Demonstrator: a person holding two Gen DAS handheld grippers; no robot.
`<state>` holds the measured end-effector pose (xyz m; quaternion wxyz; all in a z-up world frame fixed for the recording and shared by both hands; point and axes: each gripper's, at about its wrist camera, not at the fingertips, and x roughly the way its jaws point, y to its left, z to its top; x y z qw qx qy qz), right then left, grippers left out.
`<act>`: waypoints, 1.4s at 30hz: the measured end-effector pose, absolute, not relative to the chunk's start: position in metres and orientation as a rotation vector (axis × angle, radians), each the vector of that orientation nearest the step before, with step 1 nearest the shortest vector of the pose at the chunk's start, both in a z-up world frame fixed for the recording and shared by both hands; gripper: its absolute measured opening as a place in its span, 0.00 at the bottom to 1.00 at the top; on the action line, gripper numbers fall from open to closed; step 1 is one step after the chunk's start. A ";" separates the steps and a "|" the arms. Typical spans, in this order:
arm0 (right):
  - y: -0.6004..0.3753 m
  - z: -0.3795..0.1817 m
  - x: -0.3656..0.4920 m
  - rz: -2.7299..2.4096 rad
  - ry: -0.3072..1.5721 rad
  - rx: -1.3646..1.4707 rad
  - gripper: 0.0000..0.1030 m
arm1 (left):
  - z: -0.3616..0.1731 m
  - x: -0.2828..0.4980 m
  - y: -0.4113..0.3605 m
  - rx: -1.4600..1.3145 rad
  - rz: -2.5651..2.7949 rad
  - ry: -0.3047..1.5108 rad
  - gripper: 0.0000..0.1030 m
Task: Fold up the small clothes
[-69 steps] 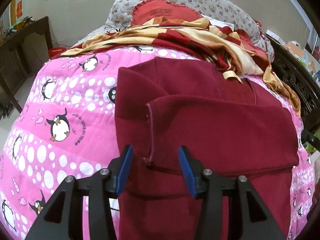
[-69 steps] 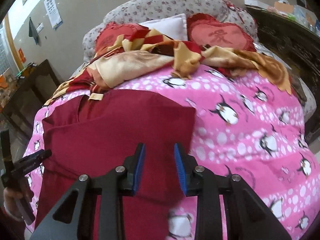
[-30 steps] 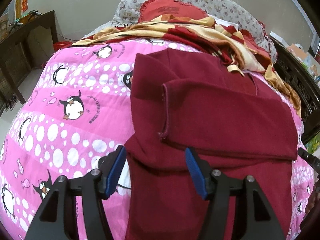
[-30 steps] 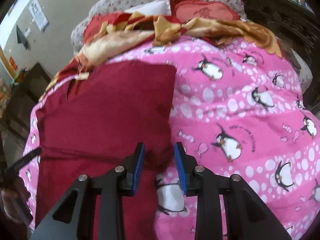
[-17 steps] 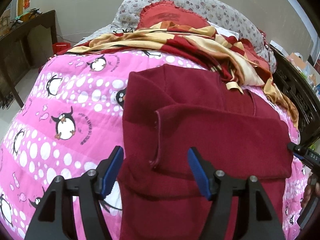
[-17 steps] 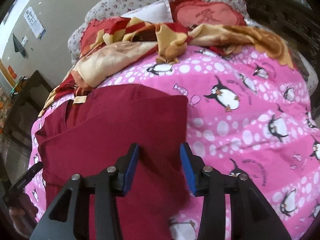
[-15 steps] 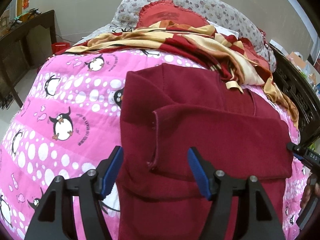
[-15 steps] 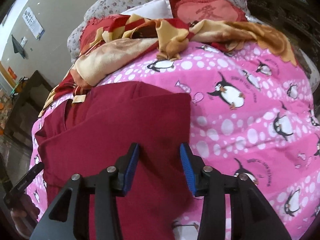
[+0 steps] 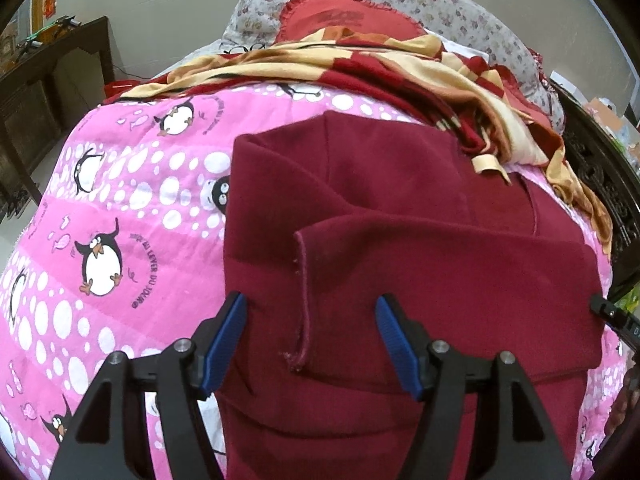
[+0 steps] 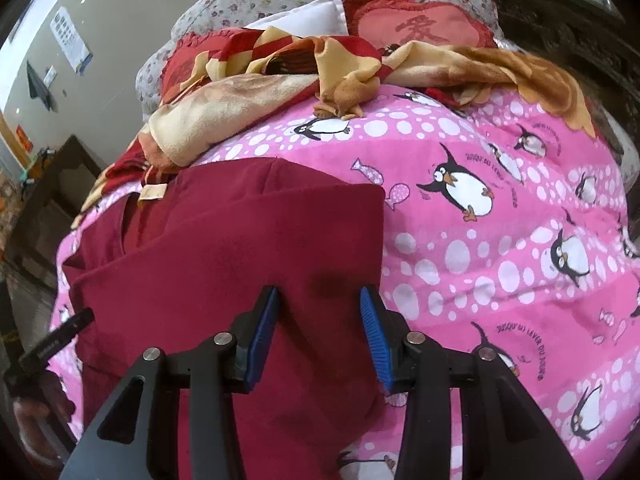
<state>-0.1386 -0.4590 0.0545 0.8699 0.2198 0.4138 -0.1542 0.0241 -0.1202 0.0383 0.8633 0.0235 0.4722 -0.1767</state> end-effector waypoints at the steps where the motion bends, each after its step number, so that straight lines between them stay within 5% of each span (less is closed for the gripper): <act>1: -0.458 0.055 -0.138 -0.320 0.861 0.443 0.56 | 0.038 0.024 -0.121 0.053 -0.369 0.988 0.69; 5: -0.455 0.057 -0.140 -0.325 0.843 0.410 0.44 | 0.036 0.025 -0.119 0.058 -0.373 0.986 0.70; 12: -0.463 0.050 -0.145 -0.340 0.827 0.499 0.43 | 0.031 0.025 -0.094 0.000 -0.337 1.033 0.70; 32: -0.416 0.046 -0.321 -0.123 0.940 0.577 0.63 | 0.056 -0.103 -0.016 0.010 -0.396 1.033 0.72; 42: -0.386 0.046 -0.378 -0.087 1.010 0.499 0.64 | 0.049 -0.163 0.013 0.068 -0.418 1.085 0.73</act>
